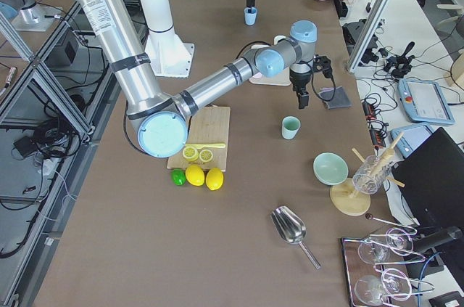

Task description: Place all cups on tray

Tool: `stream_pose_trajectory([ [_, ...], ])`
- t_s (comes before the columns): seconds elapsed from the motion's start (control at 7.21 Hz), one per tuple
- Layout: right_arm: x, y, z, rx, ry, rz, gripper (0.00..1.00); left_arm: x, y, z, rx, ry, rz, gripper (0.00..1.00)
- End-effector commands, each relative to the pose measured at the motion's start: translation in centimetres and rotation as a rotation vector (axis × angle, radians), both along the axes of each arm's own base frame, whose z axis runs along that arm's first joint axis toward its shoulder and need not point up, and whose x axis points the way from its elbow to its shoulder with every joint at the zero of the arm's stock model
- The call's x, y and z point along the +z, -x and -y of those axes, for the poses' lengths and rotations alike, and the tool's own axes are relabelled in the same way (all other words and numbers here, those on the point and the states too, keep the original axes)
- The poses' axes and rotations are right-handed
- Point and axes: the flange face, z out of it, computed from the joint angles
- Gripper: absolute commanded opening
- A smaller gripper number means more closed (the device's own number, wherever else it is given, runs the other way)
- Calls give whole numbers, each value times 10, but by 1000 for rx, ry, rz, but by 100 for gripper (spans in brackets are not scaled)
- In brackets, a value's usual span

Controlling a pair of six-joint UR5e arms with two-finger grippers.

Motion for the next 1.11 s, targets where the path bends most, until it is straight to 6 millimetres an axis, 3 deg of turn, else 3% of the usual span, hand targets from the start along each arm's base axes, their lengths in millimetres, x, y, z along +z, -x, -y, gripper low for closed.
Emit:
stream_pose_trajectory([
  [0.0, 2, -2, 0, -1, 1, 0, 100, 13, -11, -3, 4, -5, 32, 2],
  [0.14, 8, -2, -2, -1, 10, -4, 100, 5, -12, -2, 0, -17, 24, 0],
  [0.28, 14, -7, -3, 5, 17, -7, 100, -16, -11, -4, 1, -35, -7, 0],
  [0.42, 26, -18, -5, 14, 29, -16, 100, -41, -14, -4, 21, -48, -49, 0],
  [0.55, 51, -42, -15, -2, 5, -30, 100, -65, -24, 3, 37, -49, -79, 0],
  [0.69, 71, -56, -18, -16, 13, -38, 100, -112, -42, 19, 33, -37, -72, 0],
  [0.83, 77, -57, -16, -19, 19, -44, 100, -167, -59, 36, 4, 9, -55, 0],
  [0.97, 81, -57, -17, -18, 23, -51, 100, -186, -81, 41, -12, 59, -43, 0],
])
